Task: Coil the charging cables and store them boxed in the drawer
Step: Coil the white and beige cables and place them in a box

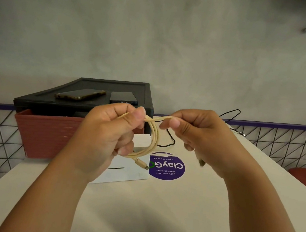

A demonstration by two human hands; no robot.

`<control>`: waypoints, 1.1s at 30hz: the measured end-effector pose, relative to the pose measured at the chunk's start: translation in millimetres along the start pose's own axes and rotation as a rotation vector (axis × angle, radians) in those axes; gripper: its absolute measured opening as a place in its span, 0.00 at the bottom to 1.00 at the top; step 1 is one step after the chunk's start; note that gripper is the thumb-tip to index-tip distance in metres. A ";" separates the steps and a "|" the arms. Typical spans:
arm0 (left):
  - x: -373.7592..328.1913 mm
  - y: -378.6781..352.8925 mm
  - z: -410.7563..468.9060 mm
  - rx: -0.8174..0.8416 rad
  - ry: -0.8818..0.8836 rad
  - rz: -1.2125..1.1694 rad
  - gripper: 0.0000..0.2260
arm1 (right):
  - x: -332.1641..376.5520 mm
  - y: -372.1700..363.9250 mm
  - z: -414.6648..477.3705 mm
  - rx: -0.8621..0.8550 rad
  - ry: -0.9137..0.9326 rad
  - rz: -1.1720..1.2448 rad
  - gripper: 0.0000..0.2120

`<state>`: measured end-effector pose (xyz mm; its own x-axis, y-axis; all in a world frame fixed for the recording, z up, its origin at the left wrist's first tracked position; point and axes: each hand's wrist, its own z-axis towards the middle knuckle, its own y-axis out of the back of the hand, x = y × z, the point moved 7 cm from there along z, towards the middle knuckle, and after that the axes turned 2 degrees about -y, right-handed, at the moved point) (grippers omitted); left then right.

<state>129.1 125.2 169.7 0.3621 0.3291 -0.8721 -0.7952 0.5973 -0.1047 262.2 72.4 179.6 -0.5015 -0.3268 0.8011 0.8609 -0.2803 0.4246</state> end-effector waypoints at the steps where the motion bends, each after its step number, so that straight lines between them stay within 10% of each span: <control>1: -0.3 0.6 -0.2 -0.002 0.006 -0.032 0.12 | -0.8 3.6 0.3 -0.033 0.004 -0.055 0.09; 9: 4.4 -2.4 0.6 0.000 0.068 -0.230 0.12 | -6.2 -0.9 8.6 -0.146 -0.023 -0.600 0.13; 17: 7.7 -7.0 2.1 -0.015 0.100 -0.365 0.12 | -10.1 -9.7 7.2 -0.119 -0.134 0.407 0.09; 33: 3.0 0.9 2.6 -0.159 -0.008 -0.297 0.12 | 4.3 -44.9 6.2 0.187 -0.111 0.652 0.14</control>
<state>130.7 128.7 168.2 0.5930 0.1639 -0.7884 -0.7198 0.5467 -0.4277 222.0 89.2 166.6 0.1275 -0.2790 0.9518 0.9892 0.1063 -0.1014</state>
